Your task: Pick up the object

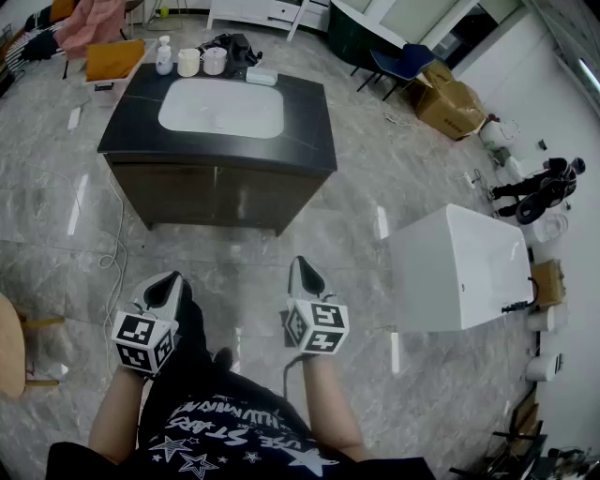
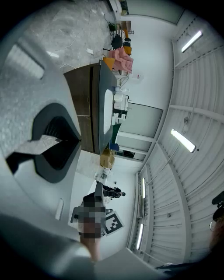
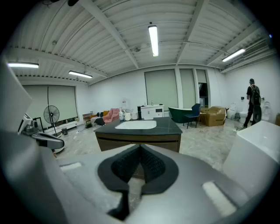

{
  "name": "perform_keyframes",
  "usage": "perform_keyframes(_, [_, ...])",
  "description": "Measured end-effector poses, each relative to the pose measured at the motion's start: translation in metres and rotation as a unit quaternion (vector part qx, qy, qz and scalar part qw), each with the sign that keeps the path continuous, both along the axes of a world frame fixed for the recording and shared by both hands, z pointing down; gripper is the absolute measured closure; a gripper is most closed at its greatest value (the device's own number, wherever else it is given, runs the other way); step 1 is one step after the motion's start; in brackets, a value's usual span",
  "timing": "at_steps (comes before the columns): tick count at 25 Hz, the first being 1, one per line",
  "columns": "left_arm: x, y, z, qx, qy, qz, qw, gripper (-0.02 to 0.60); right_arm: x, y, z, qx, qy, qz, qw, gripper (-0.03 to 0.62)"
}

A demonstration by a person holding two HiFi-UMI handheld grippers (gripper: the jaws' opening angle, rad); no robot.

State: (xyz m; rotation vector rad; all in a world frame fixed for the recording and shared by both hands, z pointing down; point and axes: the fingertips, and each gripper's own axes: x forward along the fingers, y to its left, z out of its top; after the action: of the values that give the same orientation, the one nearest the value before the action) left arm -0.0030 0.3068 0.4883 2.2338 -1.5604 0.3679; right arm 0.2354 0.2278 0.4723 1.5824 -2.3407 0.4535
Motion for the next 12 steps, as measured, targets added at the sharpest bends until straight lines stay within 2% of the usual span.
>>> perform_keyframes(5, [0.000, 0.021, 0.001, -0.013, 0.017, -0.009, 0.9997, 0.572, 0.000, 0.014, 0.000, -0.005, -0.001, -0.005, 1.000, 0.589])
perform_keyframes(12, [-0.009, 0.024, 0.005, -0.016, 0.022, -0.021, 0.9994, 0.572, -0.002, 0.018, 0.002, -0.006, -0.002, -0.005, 1.000, 0.589])
